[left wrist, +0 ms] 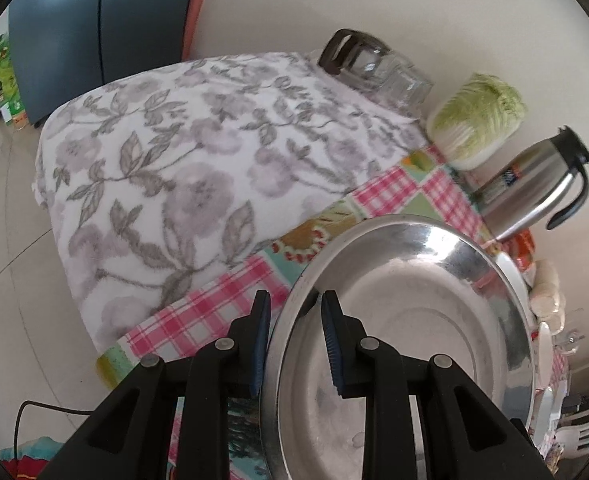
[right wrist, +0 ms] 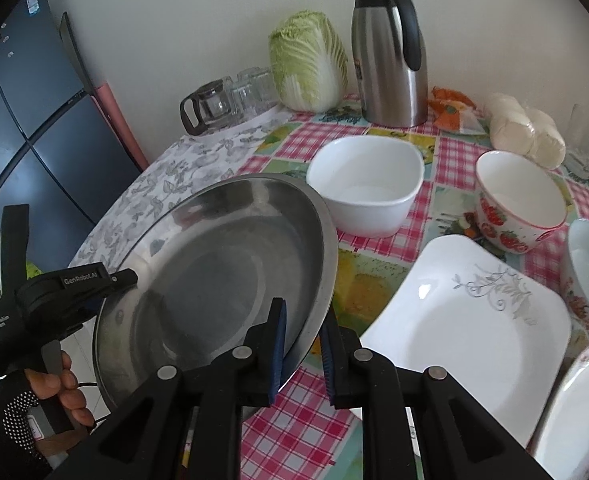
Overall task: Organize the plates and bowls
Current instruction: 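Close the left gripper on the steel pan rim while the right gripper grips it too, then lift and carry the steel pan with both grippers toward the white bowls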
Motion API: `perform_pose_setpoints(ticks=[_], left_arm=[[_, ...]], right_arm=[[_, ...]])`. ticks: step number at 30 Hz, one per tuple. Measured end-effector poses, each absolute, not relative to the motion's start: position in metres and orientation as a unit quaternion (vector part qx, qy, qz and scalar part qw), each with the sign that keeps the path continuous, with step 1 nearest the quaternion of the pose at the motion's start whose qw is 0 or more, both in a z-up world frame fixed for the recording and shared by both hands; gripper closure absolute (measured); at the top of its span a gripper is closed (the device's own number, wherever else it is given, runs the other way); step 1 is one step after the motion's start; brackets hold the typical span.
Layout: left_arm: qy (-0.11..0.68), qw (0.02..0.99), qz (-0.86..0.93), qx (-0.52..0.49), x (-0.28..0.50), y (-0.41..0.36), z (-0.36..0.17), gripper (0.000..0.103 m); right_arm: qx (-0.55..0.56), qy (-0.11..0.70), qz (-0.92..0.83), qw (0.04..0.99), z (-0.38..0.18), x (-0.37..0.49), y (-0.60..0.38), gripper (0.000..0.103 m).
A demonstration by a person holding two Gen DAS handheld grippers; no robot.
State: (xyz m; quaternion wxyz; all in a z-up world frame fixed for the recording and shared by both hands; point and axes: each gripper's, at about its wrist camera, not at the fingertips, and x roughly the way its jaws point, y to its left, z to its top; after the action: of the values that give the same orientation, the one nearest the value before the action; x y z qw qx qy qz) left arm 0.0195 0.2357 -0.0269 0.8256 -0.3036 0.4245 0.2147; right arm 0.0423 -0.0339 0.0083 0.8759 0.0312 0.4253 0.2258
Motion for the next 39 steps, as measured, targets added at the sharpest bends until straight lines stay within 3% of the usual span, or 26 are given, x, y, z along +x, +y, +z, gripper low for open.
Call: perform_pose_setpoints(ticks=[21,39], left_arm=[[0.361,0.889,0.098,-0.264,0.029,0.150,0.036,0.076],[0.361,0.907,-0.017,-0.217,0.063,0.040,0.069,0.076]], right_arm=[[0.070,0.382,0.179,0.904,0.046,0.025,-0.126,0.085],[0.152,0.338,0.098,0.924,0.065,0.008,-0.239,0.085]])
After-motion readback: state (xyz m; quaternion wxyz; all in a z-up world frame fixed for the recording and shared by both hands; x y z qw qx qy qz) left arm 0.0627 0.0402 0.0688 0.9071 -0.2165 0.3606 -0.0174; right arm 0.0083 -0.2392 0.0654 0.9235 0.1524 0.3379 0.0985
